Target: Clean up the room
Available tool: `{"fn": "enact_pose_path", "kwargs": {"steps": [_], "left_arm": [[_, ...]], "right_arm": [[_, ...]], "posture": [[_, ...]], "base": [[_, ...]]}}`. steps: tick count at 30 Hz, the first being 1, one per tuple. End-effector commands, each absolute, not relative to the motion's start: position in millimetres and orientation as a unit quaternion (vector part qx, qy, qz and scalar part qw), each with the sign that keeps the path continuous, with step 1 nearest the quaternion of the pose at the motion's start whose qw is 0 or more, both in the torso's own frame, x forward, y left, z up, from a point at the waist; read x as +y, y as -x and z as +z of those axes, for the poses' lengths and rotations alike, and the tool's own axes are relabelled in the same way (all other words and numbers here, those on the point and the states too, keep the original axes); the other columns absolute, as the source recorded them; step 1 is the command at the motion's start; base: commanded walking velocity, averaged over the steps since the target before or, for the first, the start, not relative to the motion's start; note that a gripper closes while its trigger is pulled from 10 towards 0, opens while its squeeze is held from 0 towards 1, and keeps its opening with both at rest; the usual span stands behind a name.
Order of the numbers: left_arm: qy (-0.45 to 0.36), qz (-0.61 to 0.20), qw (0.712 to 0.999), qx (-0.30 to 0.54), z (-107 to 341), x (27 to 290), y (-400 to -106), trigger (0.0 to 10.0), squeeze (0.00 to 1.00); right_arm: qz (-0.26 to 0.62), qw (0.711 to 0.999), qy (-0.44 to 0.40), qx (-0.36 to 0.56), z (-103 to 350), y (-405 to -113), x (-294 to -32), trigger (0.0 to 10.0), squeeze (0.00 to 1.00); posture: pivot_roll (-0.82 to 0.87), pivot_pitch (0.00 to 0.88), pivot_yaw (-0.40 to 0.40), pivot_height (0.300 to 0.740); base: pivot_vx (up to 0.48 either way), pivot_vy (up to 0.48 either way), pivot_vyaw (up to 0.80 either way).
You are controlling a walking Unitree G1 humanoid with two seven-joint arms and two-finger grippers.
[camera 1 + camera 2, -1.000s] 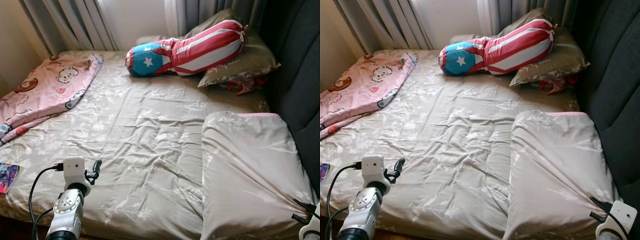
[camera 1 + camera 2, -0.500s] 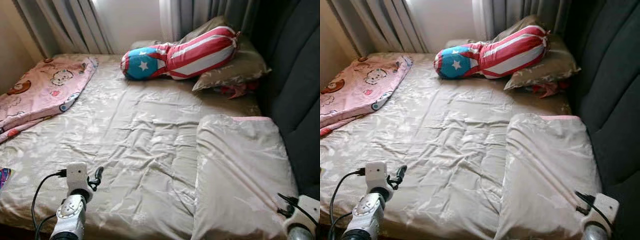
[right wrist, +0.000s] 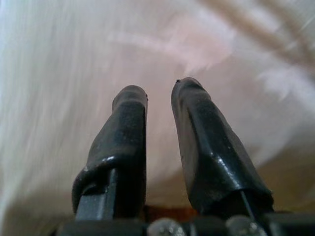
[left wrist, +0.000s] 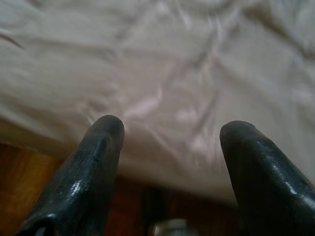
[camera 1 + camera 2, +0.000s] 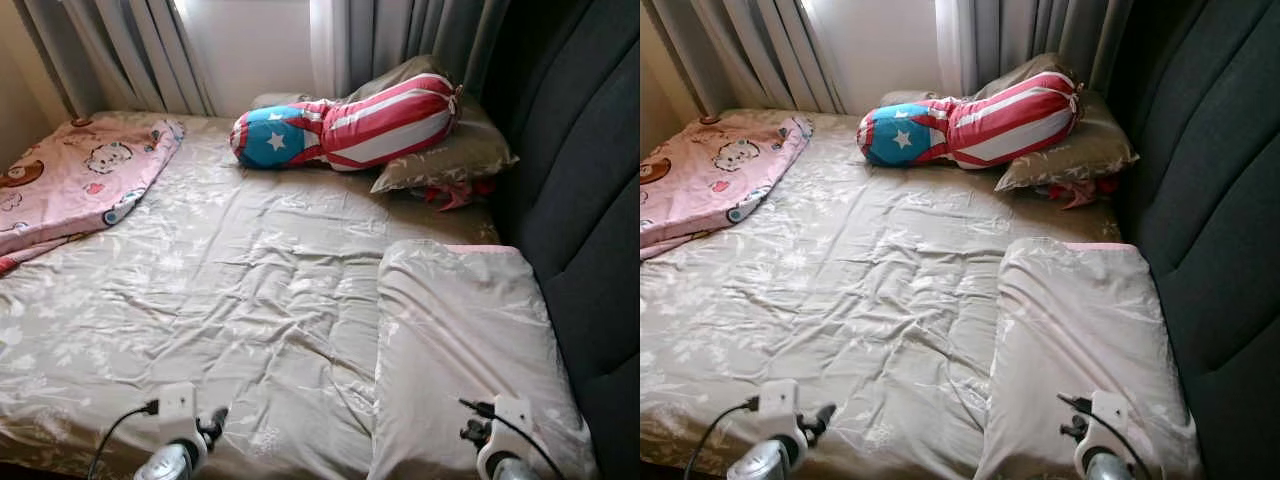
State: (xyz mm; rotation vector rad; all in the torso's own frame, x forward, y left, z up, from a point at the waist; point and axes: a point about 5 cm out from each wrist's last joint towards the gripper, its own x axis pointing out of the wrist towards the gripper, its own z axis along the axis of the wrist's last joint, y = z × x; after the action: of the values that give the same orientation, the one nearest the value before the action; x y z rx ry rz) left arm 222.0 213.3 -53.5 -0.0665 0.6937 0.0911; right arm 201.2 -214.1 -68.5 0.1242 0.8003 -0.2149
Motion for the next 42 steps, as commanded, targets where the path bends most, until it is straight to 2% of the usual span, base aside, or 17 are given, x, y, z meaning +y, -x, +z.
{"fn": "enact_pose_path", "kwargs": {"steps": [1,3,11,17,22,36,37,42], "left_arm": [[0.02,0.045,0.929,0.367,-61,212,-212,10.0,0.0],[0.017,0.045,0.927,0.373,-63,211,-208,10.0,0.0],[-0.024,0.024,0.916,0.4,-73,223,-185,10.0,0.0],[-0.022,0.042,0.907,0.418,-77,236,-170,10.0,0.0],[-0.022,0.046,0.904,0.425,-78,219,-180,10.0,0.0],[-0.023,0.039,0.902,0.43,-77,206,-188,10.0,0.0],[-0.023,0.038,0.904,0.424,-76,205,-191,10.0,0.0],[-0.024,0.036,0.906,0.422,-75,206,-192,10.0,0.0]], "right_arm": [[-0.064,0.905,-0.039,0.419,-77,-190,-201,10.0,0.0],[-0.059,0.903,-0.037,0.423,-79,-188,-199,10.0,0.0],[-0.127,0.883,-0.082,0.445,-88,-169,-201,10.0,0.0],[-0.134,0.876,-0.102,0.453,-92,-161,-197,10.0,0.0],[-0.138,0.875,-0.104,0.452,-92,-162,-196,10.0,0.0],[-0.087,0.875,-0.066,0.472,-95,-161,-177,10.0,0.0],[-0.089,0.876,-0.068,0.469,-95,-162,-176,10.0,1.0],[-0.086,0.879,-0.06,0.466,-94,-162,-174,10.0,1.0]], "posture": [[-0.01,0.0,-0.029,0.74],[-0.01,0.0,-0.03,0.74],[-0.02,0.0,-0.005,0.74],[-0.03,0.0,-0.004,0.74],[-0.03,0.0,-0.004,0.74],[-0.01,0.0,-0.012,0.74],[-0.01,0.0,-0.01,0.74],[-0.01,0.0,-0.006,0.74]], "base": [[0.0,0.0,0.0],[0.0,0.0,0.0],[0.0,0.0,0.0],[0.0,0.0,0.0],[0.0,0.0,0.0],[0.0,0.0,0.0],[0.0,0.0,0.0],[0.0,0.0,0.0]]}}
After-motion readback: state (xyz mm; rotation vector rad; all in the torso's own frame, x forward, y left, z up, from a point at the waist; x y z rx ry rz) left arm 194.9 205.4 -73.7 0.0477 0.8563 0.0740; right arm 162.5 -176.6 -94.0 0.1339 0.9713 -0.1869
